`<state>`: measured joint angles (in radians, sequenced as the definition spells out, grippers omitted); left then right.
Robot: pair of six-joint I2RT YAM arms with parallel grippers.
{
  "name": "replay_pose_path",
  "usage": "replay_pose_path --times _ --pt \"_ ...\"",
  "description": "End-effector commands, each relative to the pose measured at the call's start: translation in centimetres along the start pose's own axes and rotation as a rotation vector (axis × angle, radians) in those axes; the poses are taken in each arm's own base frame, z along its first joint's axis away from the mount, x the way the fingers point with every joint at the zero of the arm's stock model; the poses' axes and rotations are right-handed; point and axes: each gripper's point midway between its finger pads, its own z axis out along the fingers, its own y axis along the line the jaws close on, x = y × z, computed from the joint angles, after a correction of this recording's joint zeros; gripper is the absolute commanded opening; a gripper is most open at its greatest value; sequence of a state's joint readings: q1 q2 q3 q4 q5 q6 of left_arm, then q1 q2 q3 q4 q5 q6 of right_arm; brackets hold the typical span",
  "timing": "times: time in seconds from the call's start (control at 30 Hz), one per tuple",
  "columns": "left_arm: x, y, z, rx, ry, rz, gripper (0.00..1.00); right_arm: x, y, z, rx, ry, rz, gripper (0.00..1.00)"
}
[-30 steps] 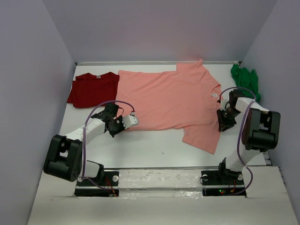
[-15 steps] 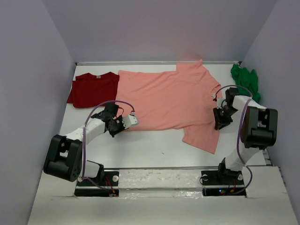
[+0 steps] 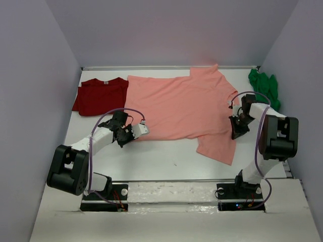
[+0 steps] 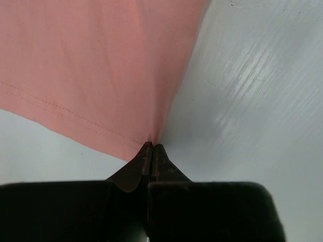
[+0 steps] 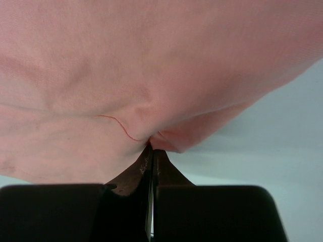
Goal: Fold and stack the t-shirts
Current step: Flatten the tshirt out, then fold the tshirt
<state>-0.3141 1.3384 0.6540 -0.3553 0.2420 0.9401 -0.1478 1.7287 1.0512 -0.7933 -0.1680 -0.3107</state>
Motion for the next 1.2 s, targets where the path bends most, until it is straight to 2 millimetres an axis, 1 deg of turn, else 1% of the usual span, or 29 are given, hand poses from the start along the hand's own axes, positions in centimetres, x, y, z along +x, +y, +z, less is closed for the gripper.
replay_pose_path --times 0.0,0.03,0.13,0.2,0.23,0.37,0.43,0.47,0.53,0.7,0.87,1.03,1.17 --pt "-0.1 -0.2 -0.4 -0.006 0.000 0.004 0.01 0.3 -0.4 -0.1 0.048 -0.008 -0.010 0.00" --pt "-0.3 0.0 -0.7 -0.014 -0.009 0.003 0.00 0.0 -0.4 -0.5 0.054 -0.028 -0.015 0.00" --pt "-0.8 0.1 -1.5 -0.030 -0.029 0.009 0.00 -0.5 -0.4 -1.3 0.060 -0.045 -0.015 0.00" --pt "-1.3 0.7 -2.2 -0.062 -0.048 0.017 0.00 -1.1 -0.7 -2.0 0.076 -0.062 -0.016 0.00" --pt "-1.4 0.8 -2.4 -0.072 -0.053 0.016 0.00 -1.1 -0.7 -2.3 0.078 -0.059 -0.015 0.00" --pt "-2.1 1.9 -3.5 -0.137 -0.084 -0.002 0.00 -2.3 -0.9 -4.5 0.112 -0.116 -0.026 0.00" --pt "-2.5 2.2 -3.8 -0.150 -0.096 -0.008 0.00 -2.3 -0.9 -5.3 0.118 -0.124 -0.028 0.00" --pt "-2.6 2.3 -3.9 -0.153 -0.096 -0.008 0.00 -2.7 -0.9 -5.9 0.122 -0.139 -0.033 0.00" --pt "-2.6 2.5 -4.0 -0.153 -0.089 -0.014 0.00 -2.7 -0.8 -6.7 0.125 -0.150 -0.036 0.00" --pt "-2.5 2.6 -4.0 -0.153 -0.074 -0.016 0.00 -2.4 -0.6 -7.6 0.133 -0.157 -0.048 0.00" --pt "-2.9 3.2 -4.7 -0.181 -0.081 -0.012 0.00 -2.1 -0.9 -8.3 0.160 -0.154 -0.055 0.00" --pt "-3.2 4.1 -5.1 -0.223 -0.092 -0.024 0.00 -2.8 -1.1 -8.9 0.172 -0.175 -0.051 0.00" --pt "-3.2 4.5 -5.1 -0.247 -0.088 -0.035 0.00 -3.4 -1.3 -9.2 0.177 -0.191 -0.043 0.00"
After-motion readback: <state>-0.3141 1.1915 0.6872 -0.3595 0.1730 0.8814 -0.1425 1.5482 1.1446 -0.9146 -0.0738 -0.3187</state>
